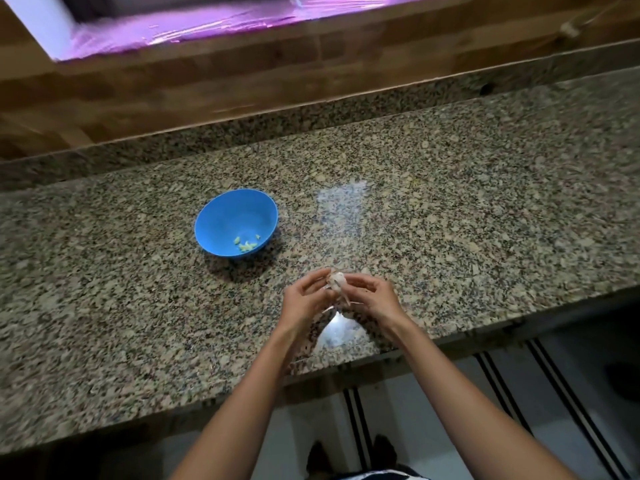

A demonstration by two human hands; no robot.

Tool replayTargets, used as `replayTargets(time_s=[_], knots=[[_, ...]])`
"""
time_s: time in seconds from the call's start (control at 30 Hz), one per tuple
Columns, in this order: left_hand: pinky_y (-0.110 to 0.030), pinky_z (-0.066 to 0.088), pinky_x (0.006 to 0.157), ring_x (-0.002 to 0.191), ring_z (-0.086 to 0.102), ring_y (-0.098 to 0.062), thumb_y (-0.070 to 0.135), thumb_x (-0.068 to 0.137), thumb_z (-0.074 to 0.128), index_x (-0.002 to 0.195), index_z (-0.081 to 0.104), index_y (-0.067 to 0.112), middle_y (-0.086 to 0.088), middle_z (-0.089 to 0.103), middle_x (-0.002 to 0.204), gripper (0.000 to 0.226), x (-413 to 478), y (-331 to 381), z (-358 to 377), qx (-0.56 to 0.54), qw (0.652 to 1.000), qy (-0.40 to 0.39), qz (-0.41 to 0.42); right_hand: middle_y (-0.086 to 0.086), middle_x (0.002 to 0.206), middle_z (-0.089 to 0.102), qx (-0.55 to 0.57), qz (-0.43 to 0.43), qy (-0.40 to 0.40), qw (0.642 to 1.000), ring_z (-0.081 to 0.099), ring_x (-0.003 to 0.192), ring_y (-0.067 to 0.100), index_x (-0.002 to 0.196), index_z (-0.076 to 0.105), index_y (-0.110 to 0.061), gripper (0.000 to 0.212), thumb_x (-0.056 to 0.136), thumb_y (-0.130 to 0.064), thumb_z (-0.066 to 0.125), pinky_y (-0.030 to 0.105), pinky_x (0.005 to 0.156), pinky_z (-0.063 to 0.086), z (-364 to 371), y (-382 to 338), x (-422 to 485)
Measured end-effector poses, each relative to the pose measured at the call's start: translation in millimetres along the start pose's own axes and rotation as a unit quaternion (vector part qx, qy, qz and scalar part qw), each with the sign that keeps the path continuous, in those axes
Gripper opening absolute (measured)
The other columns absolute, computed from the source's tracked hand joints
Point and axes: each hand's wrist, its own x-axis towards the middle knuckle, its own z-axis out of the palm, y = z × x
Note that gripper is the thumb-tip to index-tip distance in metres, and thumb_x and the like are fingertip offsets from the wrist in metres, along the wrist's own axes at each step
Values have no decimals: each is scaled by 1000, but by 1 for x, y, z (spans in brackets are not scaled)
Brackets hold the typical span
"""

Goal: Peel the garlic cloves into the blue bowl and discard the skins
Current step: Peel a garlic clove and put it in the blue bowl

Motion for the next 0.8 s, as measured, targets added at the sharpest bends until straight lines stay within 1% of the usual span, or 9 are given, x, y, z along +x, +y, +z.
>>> replayTargets(time_s=[0.07, 0.1, 0.2, 0.33, 0.43, 0.5, 0.63, 0.73, 0.8], knots=[[-23, 56, 73, 86, 70, -19, -3, 84, 62, 116, 62, 4, -13, 71, 102, 33, -4, -1, -3, -102, 994, 22, -18, 9, 106, 66, -43, -42, 15, 998, 66, 85, 22, 100, 67, -10, 23, 78, -8, 72, 36, 76, 56, 12, 1, 1], [-23, 56, 74, 89, 70, -21, 1, 85, 62, 116, 62, 5, -14, 71, 103, 31, -5, -2, -4, -109, 994, 32, -11, 7, 107, 65, -64, -59, 18, 996, 66, 86, 20, 99, 67, -12, 22, 78, -9, 73, 35, 74, 57, 17, 2, 1], [-26, 58, 73, 89, 70, -24, 1, 84, 65, 116, 62, 3, -13, 71, 101, 33, -7, -1, -8, -84, 995, 58, 14, 11, 114, 63, -85, -63, 10, 994, 65, 93, 24, 108, 62, -9, 24, 84, -10, 66, 33, 73, 57, 26, 6, 2], [-28, 58, 74, 88, 70, -25, -2, 80, 69, 113, 65, 2, -13, 71, 99, 33, -7, 1, -19, 1, 997, 57, 45, 23, 114, 61, 25, 8, -16, 1000, 65, 94, 38, 126, 52, -3, 37, 89, -4, 57, 36, 76, 57, 27, 3, 0], [-26, 58, 70, 84, 71, -24, 2, 80, 70, 107, 67, 1, -12, 72, 96, 27, -10, -1, -15, -9, 996, 81, 44, 12, 110, 65, -31, -66, 34, 997, 64, 88, 13, 108, 63, -10, 35, 76, 2, 70, 21, 70, 57, 29, 5, 2], [-26, 58, 67, 81, 71, -26, 7, 80, 70, 101, 69, 0, -13, 73, 90, 22, -12, -1, -11, -42, 993, 106, 18, -1, 107, 65, -100, -121, 62, 986, 60, 97, 7, 101, 63, -19, 37, 72, -1, 75, 19, 79, 54, 34, 10, 1], [-29, 59, 70, 78, 71, -24, 8, 80, 72, 95, 71, 1, -12, 74, 85, 16, -13, -2, -8, -25, 994, 110, -8, -8, 117, 56, -117, -132, 54, 983, 52, 110, 5, 123, 57, -9, 42, 82, -5, 67, 4, 76, 46, 38, 19, 1], [-33, 59, 71, 79, 71, -28, 6, 81, 71, 89, 72, 1, -13, 73, 83, 9, -10, -1, -11, -1, 993, 113, 15, -1, 120, 58, -104, -110, 25, 988, 56, 104, 7, 123, 56, -12, 34, 90, -16, 59, 11, 77, 50, 37, 23, 1], [-30, 58, 69, 80, 71, -27, 6, 81, 71, 88, 72, 1, -14, 73, 84, 9, -10, -1, -13, 9, 994, 107, 27, 4, 109, 63, -61, -90, 14, 994, 60, 88, 4, 112, 58, -13, 21, 91, -15, 58, 12, 67, 51, 37, 22, 0]])
